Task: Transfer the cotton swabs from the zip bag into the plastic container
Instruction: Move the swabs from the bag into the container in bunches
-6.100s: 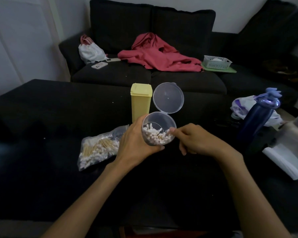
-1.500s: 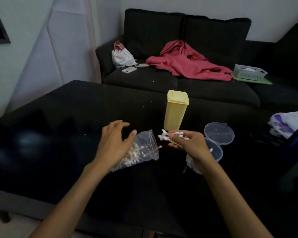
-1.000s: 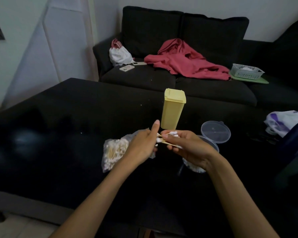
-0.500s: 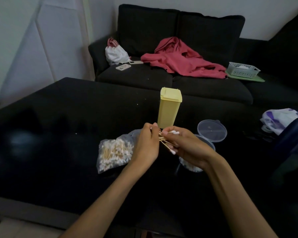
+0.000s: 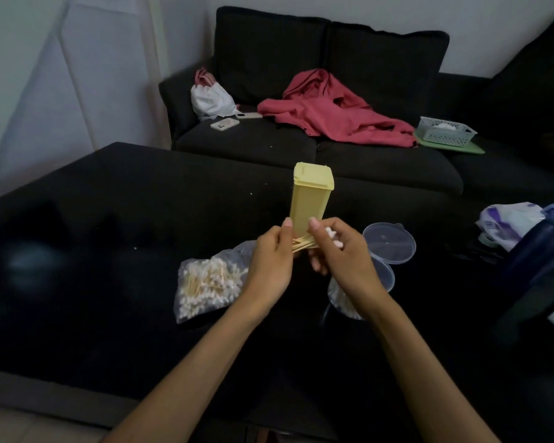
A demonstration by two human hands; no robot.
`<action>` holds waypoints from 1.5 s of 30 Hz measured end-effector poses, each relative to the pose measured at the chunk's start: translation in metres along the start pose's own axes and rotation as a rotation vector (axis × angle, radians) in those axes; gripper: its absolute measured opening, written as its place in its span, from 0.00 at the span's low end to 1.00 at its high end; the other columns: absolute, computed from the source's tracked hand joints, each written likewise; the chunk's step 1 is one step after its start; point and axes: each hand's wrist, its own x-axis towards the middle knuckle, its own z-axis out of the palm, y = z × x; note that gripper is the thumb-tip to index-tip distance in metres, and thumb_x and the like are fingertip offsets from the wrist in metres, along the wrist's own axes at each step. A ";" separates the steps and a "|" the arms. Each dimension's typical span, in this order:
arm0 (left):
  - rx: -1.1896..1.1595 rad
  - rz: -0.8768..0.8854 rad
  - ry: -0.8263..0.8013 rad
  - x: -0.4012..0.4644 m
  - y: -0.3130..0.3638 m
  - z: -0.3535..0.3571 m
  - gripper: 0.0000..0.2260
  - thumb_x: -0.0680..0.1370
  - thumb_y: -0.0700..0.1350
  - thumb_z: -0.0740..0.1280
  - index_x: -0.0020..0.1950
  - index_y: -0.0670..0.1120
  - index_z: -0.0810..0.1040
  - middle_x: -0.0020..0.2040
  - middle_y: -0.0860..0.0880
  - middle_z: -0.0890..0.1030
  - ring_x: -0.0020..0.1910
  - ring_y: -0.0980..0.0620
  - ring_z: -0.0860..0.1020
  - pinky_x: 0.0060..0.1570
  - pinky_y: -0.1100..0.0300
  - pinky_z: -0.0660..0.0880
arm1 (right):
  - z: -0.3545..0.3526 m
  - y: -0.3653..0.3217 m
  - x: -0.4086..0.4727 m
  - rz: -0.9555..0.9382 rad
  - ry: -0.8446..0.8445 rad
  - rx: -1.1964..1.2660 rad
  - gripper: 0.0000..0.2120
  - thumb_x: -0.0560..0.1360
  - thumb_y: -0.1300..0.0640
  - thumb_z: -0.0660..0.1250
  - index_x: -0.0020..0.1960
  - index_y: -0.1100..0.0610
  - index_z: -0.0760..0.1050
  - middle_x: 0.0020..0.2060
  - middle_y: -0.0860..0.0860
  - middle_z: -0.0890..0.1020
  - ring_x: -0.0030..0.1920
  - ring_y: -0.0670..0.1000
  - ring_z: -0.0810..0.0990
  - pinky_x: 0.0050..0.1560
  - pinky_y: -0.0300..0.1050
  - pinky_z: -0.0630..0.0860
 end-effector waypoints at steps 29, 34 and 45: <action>0.228 -0.040 -0.486 0.021 -0.050 0.083 0.33 0.57 0.39 0.82 0.55 0.54 0.69 0.53 0.55 0.78 0.55 0.56 0.78 0.58 0.56 0.76 | -0.126 0.026 -0.021 -0.053 0.366 -0.649 0.10 0.73 0.56 0.70 0.35 0.57 0.74 0.29 0.50 0.80 0.31 0.46 0.80 0.35 0.47 0.80; 0.246 0.070 -0.404 0.010 -0.048 0.085 0.39 0.54 0.44 0.83 0.59 0.58 0.67 0.55 0.59 0.77 0.57 0.57 0.77 0.59 0.52 0.76 | -0.117 0.035 -0.015 -0.100 0.427 -0.730 0.11 0.72 0.55 0.70 0.35 0.58 0.73 0.29 0.50 0.78 0.31 0.49 0.78 0.36 0.55 0.78; 0.341 0.378 -0.134 -0.005 -0.035 0.077 0.42 0.62 0.50 0.80 0.72 0.54 0.63 0.66 0.55 0.72 0.65 0.57 0.71 0.60 0.58 0.73 | -0.088 0.034 -0.015 -0.123 0.453 -1.066 0.11 0.75 0.52 0.67 0.37 0.55 0.71 0.29 0.48 0.76 0.29 0.48 0.73 0.27 0.42 0.68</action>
